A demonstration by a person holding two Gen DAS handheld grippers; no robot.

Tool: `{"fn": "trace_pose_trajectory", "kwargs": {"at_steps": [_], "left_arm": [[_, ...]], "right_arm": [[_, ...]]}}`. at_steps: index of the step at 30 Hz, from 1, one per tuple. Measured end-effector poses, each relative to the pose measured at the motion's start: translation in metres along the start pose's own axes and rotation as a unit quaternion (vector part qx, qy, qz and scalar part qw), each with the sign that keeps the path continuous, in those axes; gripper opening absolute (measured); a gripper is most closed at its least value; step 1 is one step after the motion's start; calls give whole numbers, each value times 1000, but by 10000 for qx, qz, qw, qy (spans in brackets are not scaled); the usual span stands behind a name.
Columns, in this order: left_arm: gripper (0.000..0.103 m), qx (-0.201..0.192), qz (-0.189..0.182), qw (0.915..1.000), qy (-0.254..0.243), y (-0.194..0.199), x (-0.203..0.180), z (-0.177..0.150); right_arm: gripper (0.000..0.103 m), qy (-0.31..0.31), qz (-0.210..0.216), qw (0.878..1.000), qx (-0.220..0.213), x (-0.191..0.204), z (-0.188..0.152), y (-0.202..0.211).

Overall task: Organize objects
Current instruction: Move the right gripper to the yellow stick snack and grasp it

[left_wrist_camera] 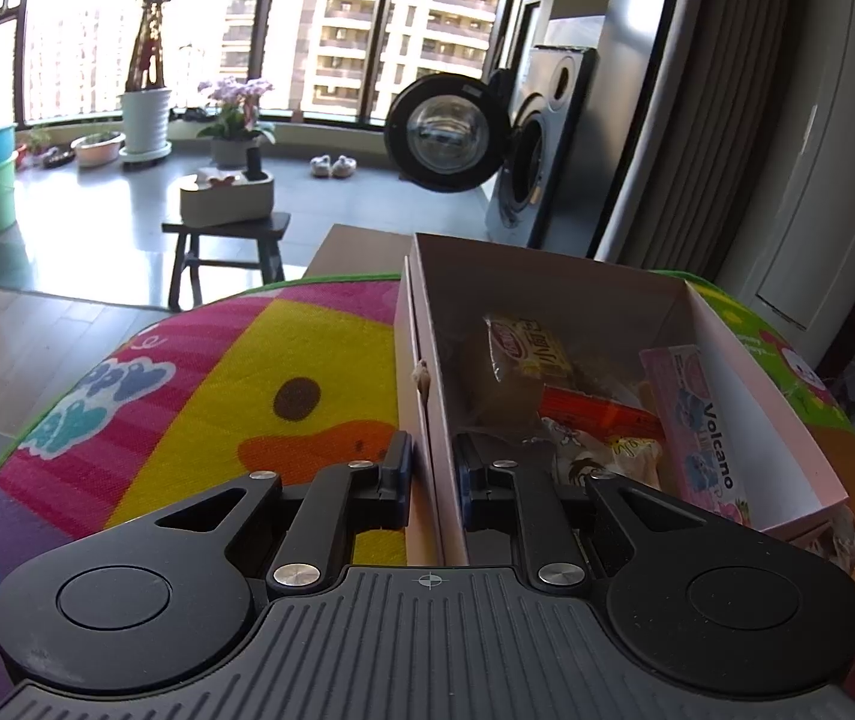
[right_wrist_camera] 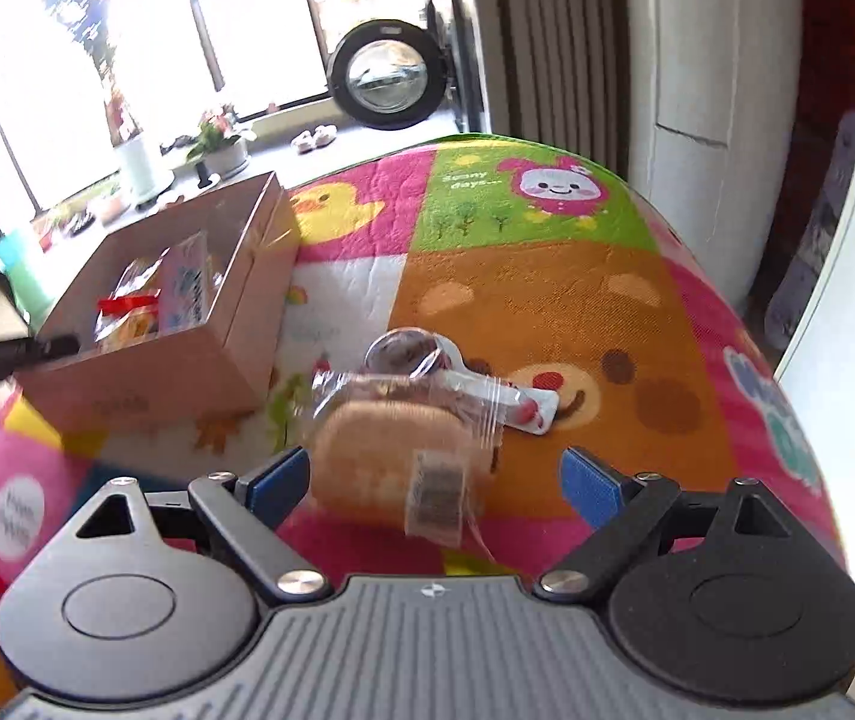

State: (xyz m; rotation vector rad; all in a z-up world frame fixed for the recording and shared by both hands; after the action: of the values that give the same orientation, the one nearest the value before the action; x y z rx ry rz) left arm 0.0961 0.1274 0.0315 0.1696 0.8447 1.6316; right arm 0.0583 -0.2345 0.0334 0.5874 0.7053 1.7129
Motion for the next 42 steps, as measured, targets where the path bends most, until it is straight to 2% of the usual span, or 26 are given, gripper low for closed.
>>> {"fn": "trace_pose_trajectory", "kwargs": {"at_steps": [2,3,5,7,11,14,20,25,28,32,33,36,38,42], "left_arm": [[16,-9,30,10000,-42,1,-2,0],[16,-19,35,10000,-65,2,-3,0],[15,-46,30,9999,-93,4,-3,1],[14,-128,36,9999,-97,7,-4,2],[13,-337,82,9992,-175,12,-8,4],[11,-379,159,9987,-302,10,-12,2],[11,-402,228,9984,-318,9,-13,2],[11,-390,316,9982,-342,9,-15,1],[11,-367,368,9980,-356,8,-16,1],[11,-372,463,9972,-449,9,-20,0],[11,-376,478,9971,-451,9,-20,0],[11,-399,513,9968,-458,8,-22,-1],[11,-404,523,9967,-466,8,-22,-1],[11,-378,483,9971,-440,9,-20,-1]], "right_arm": [[91,-11,88,9999,47,7,0,-8],[91,66,319,9994,79,16,0,-11],[92,403,727,9965,59,35,-4,-6],[92,785,831,9935,-1,50,-7,2],[93,1341,212,9907,-97,59,-11,17],[98,1383,-51,9904,-14,51,-18,24],[98,1115,4,9934,270,35,-40,27],[97,983,322,9941,328,47,-55,21],[89,1247,443,9908,294,59,-59,19],[69,1655,243,9856,265,59,-60,18],[67,1681,138,9854,253,56,-59,18],[65,1735,-459,9835,224,42,-54,17],[65,1546,-721,9850,264,28,-51,16],[65,1010,-554,9927,345,10,-53,14]]}}
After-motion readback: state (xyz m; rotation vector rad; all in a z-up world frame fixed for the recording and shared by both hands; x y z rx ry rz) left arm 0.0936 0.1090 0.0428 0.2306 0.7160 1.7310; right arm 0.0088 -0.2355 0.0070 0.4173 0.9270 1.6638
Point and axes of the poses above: each gripper's, at about its wrist camera, not at the fingertips, and y roughly against the way its jaws point, x to its left, z to its top, the point moved 2 cm from there along -y, roughly the way its jaws point, and after that the axes turned 13 degrees about y, right-handed, at the moved point
